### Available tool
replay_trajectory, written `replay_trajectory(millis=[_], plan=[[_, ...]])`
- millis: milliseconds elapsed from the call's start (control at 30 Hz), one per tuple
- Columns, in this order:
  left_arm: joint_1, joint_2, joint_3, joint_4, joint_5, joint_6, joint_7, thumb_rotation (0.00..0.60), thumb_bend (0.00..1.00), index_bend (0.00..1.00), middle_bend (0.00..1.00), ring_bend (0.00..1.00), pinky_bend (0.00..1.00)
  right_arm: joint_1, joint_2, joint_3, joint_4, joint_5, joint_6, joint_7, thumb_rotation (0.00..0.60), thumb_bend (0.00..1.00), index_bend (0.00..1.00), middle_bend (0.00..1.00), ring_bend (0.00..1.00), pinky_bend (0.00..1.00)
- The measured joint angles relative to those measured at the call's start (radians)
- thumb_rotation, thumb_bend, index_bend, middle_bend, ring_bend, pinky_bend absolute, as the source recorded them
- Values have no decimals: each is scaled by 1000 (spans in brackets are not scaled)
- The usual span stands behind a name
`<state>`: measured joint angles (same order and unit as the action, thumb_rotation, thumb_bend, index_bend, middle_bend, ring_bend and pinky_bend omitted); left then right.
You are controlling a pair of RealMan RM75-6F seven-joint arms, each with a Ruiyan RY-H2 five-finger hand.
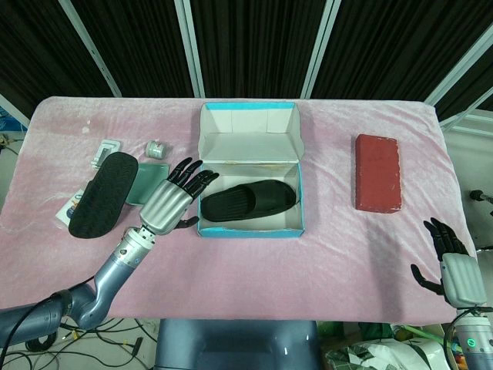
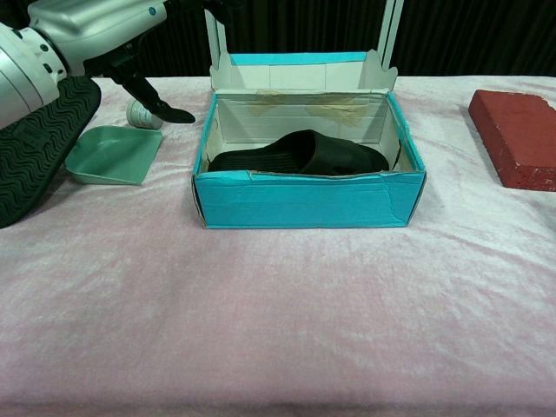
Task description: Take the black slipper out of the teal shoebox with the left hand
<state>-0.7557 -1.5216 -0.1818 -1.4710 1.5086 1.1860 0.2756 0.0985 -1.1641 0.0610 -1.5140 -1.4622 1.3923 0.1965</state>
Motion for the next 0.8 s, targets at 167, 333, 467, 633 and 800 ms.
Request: replay_trajectory(millis=[167, 333, 467, 633, 800], plan=[[-13, -13, -2, 7, -8, -21, 7, 600, 0, 100, 166, 50, 67, 1, 4, 1, -1, 2, -3, 1, 600, 264, 0, 33, 0, 174], [-38, -45, -24, 8, -60, -67, 19, 600, 0, 115, 173, 50, 78, -3, 5, 0, 6, 1, 4, 14, 600, 264, 0, 33, 0, 174], [-72, -88, -63, 8, -137, -113, 40, 600, 0, 119, 186, 78, 95, -11, 4, -4, 13, -1, 11, 23, 600, 264, 0, 33, 0, 174], [-134, -156, -122, 26, -271, -186, 92, 600, 0, 120, 184, 82, 101, -25, 5, -7, 19, 3, 24, 32, 600, 264, 0, 33, 0, 174], [-217, -234, -179, 77, -416, -253, 166, 600, 0, 130, 195, 100, 121, -37, 10, -8, 21, 9, 36, 39, 600, 264, 0, 33, 0, 174]])
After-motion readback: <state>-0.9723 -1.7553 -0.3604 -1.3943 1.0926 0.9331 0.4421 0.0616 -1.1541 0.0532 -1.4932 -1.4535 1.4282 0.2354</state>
